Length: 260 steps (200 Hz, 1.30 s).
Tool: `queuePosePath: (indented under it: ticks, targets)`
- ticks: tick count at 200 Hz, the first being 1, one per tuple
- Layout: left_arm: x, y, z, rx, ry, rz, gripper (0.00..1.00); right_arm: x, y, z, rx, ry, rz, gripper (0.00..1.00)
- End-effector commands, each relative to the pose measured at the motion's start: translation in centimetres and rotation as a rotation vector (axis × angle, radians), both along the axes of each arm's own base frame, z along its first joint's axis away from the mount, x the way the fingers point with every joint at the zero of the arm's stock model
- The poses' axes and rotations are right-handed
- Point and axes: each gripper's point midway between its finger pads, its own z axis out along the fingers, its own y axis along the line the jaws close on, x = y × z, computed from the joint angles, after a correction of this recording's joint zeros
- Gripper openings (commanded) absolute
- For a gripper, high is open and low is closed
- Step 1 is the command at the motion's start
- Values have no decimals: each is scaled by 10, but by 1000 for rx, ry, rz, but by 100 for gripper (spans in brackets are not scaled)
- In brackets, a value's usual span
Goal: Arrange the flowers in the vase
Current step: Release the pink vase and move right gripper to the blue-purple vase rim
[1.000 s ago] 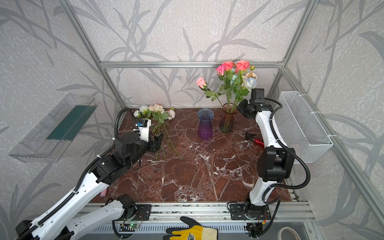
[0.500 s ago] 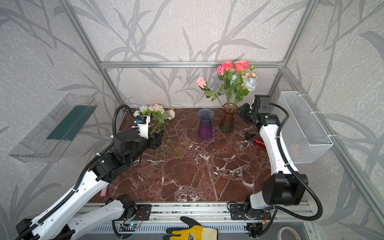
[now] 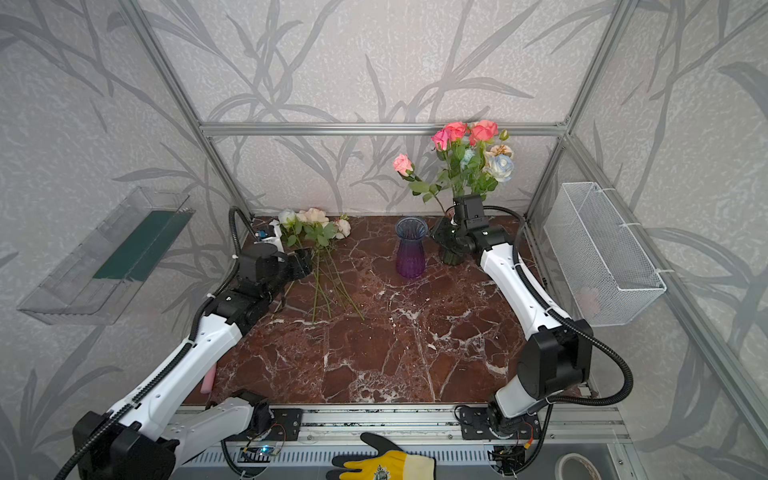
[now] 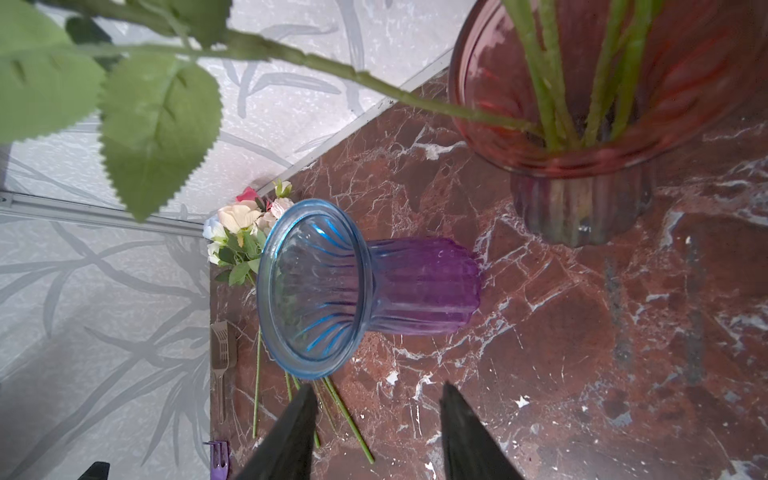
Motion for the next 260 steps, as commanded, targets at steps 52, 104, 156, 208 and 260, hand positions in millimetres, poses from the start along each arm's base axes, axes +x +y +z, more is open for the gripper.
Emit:
queuePosePath:
  ticks: [52, 104, 156, 208, 260]
  targets:
    - [3, 7, 17, -90, -59, 21, 69, 25, 9, 5, -36, -4, 13, 51]
    - [6, 7, 17, -142, -64, 7, 68, 41, 24, -26, -67, 52, 20, 47]
    - [9, 13, 16, -179, -67, 20, 68, 52, 27, -53, -74, 88, 14, 36]
    - [13, 24, 15, -209, -77, 46, 66, 51, 31, -55, -69, 92, 18, 14]
    - [14, 37, 19, -221, -100, 72, 66, 43, 34, -41, -57, 79, 41, 0]
